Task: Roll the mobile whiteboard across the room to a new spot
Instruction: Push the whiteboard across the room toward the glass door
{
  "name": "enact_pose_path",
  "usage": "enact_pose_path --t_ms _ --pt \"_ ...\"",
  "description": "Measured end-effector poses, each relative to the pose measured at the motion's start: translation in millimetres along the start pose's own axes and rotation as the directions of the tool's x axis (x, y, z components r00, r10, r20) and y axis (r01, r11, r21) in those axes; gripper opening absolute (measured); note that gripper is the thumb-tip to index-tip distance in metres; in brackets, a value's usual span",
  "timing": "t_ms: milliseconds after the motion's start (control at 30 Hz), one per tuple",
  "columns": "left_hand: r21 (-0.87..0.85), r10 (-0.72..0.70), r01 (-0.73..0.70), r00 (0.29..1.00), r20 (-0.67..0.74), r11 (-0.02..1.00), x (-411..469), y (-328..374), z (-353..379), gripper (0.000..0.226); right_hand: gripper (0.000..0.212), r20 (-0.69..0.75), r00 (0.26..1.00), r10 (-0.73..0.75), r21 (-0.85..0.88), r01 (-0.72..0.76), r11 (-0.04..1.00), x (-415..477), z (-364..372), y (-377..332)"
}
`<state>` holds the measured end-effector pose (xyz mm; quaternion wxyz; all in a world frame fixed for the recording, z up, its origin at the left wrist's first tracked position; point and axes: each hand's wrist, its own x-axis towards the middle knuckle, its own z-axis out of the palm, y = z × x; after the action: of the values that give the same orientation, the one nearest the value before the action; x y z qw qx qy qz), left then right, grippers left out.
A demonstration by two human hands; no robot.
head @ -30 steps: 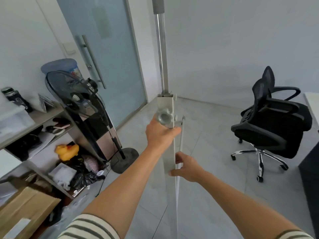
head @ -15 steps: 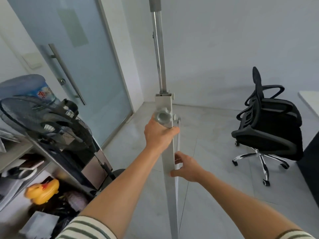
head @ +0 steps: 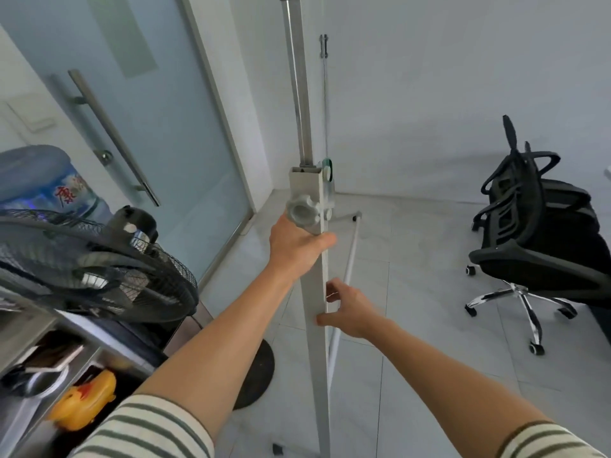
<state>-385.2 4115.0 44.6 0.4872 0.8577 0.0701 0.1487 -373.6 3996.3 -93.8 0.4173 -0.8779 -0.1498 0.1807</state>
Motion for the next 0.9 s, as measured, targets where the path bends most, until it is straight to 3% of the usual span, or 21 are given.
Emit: enact_pose_path --t_ms 67,133,300,433,733,833,900 --pt "0.0 -0.007 0.007 0.999 0.05 1.0 -0.5 -0.4 -6.0 0.024 0.065 -0.004 1.0 0.011 0.017 -0.011 1.0 -2.9 1.8 -4.5" --pt "-0.05 -0.132 0.128 0.988 -0.076 0.99 56.8 -50.7 -61.2 0.027 0.066 0.125 0.992 -0.025 -0.027 0.029 0.999 77.2 43.2 -46.9" --pt "-0.078 -0.091 0.093 0.995 0.036 0.993 62.2 -55.0 -76.4 0.029 0.067 0.09 0.996 -0.014 -0.028 0.017 0.999 79.4 52.7 -67.9" --pt "-0.155 -0.128 0.132 0.991 0.036 0.979 66.4 -59.9 -94.7 0.029 0.067 0.113 0.992 -0.049 -0.023 0.052 0.998 92.5 64.6 -76.5" --pt "-0.218 -0.206 0.177 0.972 -0.117 0.96 53.8 -59.4 -106.2 0.034 0.067 0.211 0.969 -0.125 -0.017 0.132 0.991 101.4 75.4 -88.2" --pt "-0.254 -0.272 0.208 0.929 -0.251 0.944 44.5 -59.5 -95.3 0.019 0.076 0.234 0.961 -0.145 0.005 0.148 0.989 93.5 74.1 -82.7" --pt "-0.27 -0.322 0.24 0.892 -0.319 0.932 35.0 -61.7 -87.2 0.027 0.082 0.26 0.953 -0.152 -0.008 0.16 0.987 89.3 70.7 -76.4"
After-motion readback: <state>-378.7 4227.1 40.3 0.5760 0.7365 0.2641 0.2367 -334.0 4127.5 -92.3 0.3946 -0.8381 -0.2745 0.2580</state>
